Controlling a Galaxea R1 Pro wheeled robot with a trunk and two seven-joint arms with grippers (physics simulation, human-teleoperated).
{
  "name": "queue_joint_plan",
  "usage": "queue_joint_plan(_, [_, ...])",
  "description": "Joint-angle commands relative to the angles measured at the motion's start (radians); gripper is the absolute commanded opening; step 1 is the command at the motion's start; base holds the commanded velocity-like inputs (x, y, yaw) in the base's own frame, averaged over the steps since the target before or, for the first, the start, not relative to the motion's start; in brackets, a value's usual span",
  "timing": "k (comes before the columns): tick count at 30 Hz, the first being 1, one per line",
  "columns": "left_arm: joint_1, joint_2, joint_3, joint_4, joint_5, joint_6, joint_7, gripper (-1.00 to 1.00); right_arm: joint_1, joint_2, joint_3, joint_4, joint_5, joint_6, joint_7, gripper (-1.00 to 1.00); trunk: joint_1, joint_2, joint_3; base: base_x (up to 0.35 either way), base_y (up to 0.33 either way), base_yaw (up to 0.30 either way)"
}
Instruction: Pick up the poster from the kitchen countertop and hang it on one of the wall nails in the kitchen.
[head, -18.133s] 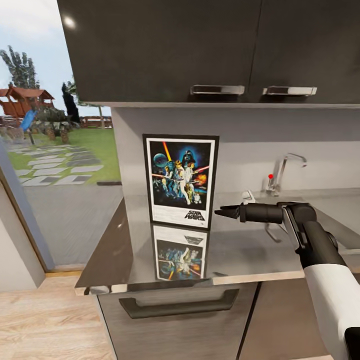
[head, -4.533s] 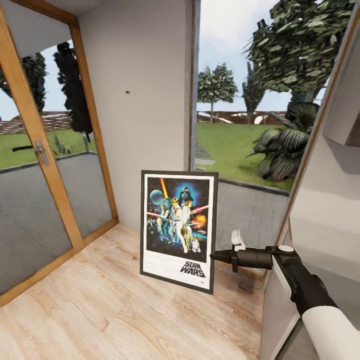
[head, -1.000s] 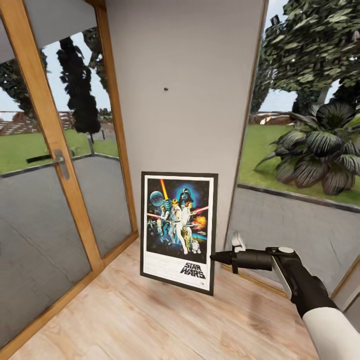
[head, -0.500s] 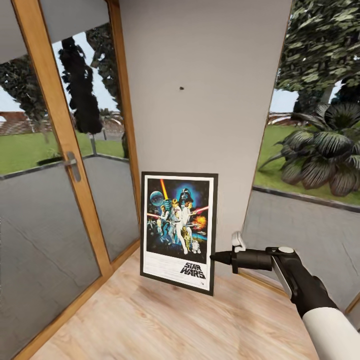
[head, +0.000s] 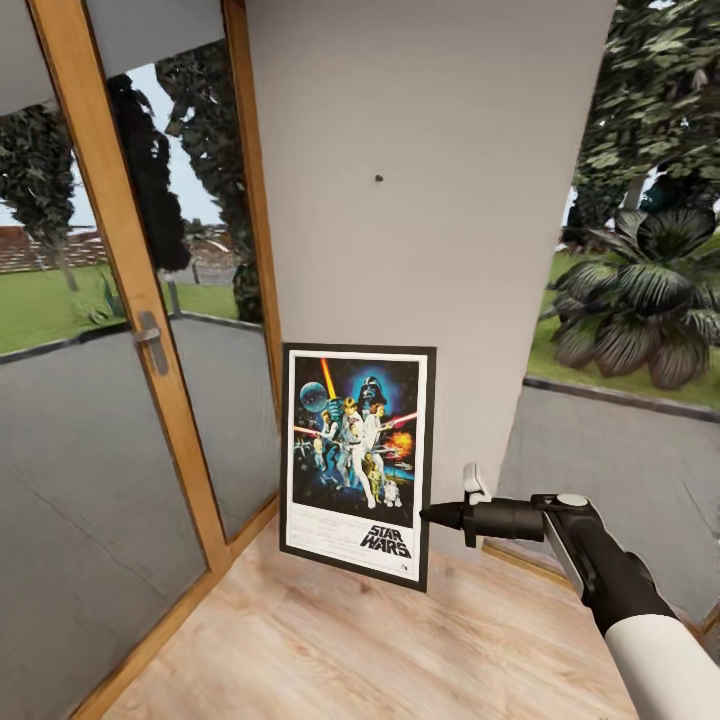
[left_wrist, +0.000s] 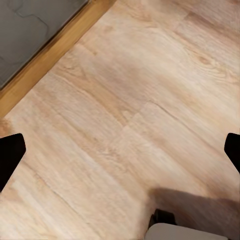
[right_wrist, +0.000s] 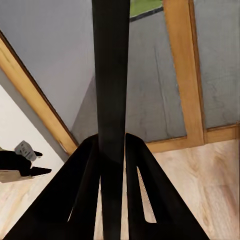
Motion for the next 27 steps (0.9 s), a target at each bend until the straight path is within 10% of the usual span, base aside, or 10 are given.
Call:
queue_joint_plan(1, [0.000, 0.000, 0.003, 0.000, 0.000, -0.002, -0.007, 1.00, -0.001, 0.000, 0.002, 0.000, -0.004, 0.013, 0.004, -1.00, 0.001, -0.002, -0.001, 0.130, 0.322, -0.226])
queue_joint_plan(27, [0.000, 0.000, -0.007, 0.005, -0.003, -0.001, -0.007, 1.00, -0.001, 0.000, 0.002, -0.001, -0.004, 0.014, 0.005, -1.00, 0.001, -0.002, 0.024, 0.122, 0.327, -0.215])
